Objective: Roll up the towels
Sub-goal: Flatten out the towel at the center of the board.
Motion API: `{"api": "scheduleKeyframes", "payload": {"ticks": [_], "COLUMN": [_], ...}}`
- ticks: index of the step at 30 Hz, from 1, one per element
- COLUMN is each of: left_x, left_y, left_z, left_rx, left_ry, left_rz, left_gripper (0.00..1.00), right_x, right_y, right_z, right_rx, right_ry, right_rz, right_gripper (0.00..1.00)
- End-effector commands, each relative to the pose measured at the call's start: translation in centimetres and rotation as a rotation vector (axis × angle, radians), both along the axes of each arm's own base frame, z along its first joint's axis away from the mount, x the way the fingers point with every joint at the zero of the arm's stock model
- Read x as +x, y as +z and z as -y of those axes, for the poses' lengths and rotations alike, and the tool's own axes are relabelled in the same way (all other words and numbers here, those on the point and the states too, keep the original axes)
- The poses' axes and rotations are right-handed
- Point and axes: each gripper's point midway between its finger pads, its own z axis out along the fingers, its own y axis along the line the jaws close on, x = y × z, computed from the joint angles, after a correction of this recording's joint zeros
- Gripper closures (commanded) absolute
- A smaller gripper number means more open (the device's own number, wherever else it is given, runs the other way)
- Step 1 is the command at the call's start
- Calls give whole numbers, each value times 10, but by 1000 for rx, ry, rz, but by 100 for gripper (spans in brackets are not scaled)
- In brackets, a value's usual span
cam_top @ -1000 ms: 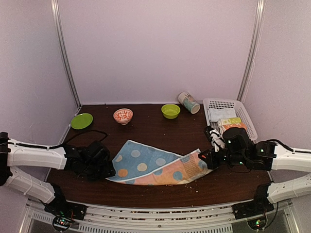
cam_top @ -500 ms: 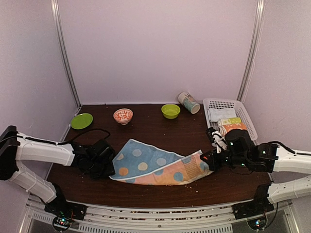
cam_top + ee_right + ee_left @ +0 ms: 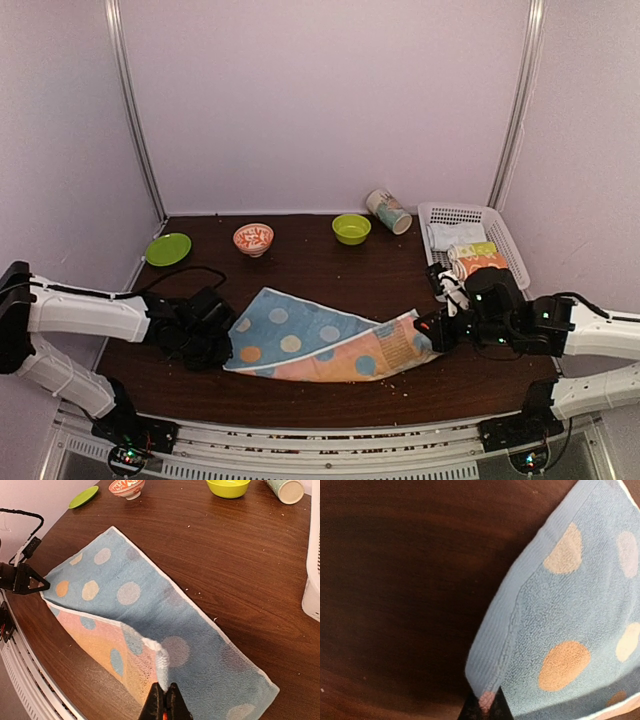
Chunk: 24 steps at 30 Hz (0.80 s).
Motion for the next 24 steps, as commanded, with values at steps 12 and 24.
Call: {"api": "scheduleKeyframes", "payload": {"ticks": [12, 24], "left_x": [32, -30], "left_y": [274, 269], "left_z": [-9, 8], "left_rx": [-221, -497], "left_ry": [-115, -302], "left_rz": [636, 515], "left_gripper": [100, 100], "right_x": [18, -41], "right_y": [228, 194], "right_z": [16, 13], "right_rx": [199, 343], "right_ry": [-27, 189], "right_rz": [393, 282], "right_gripper": [100, 100]}}
